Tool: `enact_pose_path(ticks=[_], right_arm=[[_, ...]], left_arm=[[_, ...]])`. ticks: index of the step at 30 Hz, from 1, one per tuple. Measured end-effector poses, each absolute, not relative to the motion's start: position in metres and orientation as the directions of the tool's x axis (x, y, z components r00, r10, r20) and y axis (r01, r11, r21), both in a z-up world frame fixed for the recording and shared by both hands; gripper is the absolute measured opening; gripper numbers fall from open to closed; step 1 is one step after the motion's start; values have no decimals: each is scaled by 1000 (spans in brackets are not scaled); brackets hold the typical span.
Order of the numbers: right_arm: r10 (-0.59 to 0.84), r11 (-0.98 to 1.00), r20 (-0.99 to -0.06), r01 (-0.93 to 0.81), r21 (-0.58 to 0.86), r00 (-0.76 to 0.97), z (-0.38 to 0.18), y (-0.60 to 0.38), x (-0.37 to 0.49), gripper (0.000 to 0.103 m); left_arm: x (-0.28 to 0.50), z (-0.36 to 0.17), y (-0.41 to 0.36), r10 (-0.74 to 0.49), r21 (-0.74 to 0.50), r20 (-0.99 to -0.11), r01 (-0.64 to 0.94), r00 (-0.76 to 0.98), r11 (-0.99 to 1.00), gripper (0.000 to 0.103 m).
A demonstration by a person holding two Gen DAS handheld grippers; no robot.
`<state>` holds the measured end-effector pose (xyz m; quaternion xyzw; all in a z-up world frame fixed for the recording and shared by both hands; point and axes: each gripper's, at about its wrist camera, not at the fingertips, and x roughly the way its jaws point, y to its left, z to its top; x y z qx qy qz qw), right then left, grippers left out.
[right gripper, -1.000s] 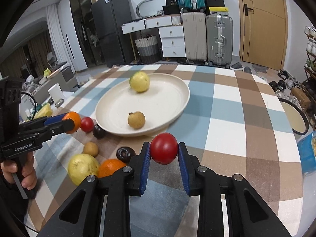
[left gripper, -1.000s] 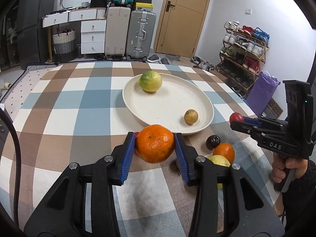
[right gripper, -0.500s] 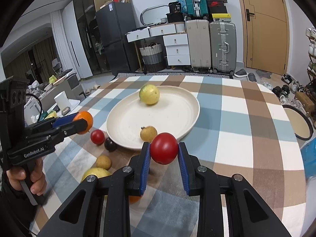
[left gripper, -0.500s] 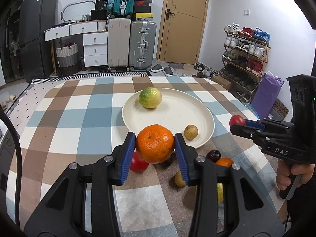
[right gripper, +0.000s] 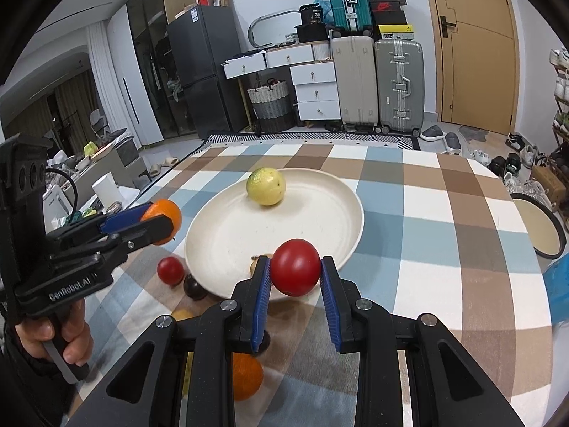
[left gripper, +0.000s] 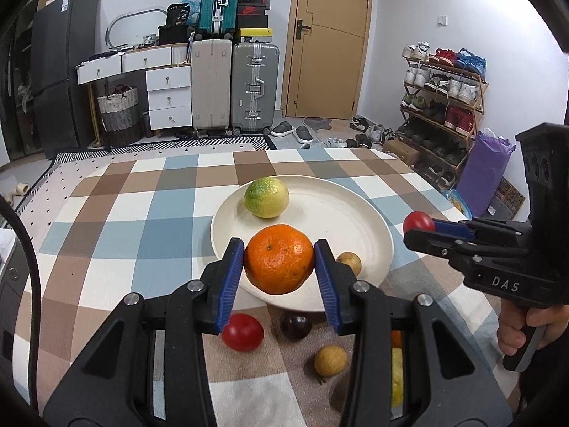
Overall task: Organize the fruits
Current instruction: 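Lift and carry the orange and tomato over the white plate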
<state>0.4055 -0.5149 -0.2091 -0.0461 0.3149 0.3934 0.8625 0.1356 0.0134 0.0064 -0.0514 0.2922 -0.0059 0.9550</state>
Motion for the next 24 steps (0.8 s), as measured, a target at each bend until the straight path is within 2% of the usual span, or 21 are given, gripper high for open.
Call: enact_pose_path(ticks=[7, 24], right_arm=[[653, 694, -576, -693, 196, 491, -208, -509, 421, 29], [619, 707, -621, -684, 176, 480, -233, -492, 438, 29]], left_arm=[[155, 1, 18, -53, -130, -561, -24, 826, 991, 38], [173, -20, 16, -41, -105, -598, -27, 800, 994, 38]])
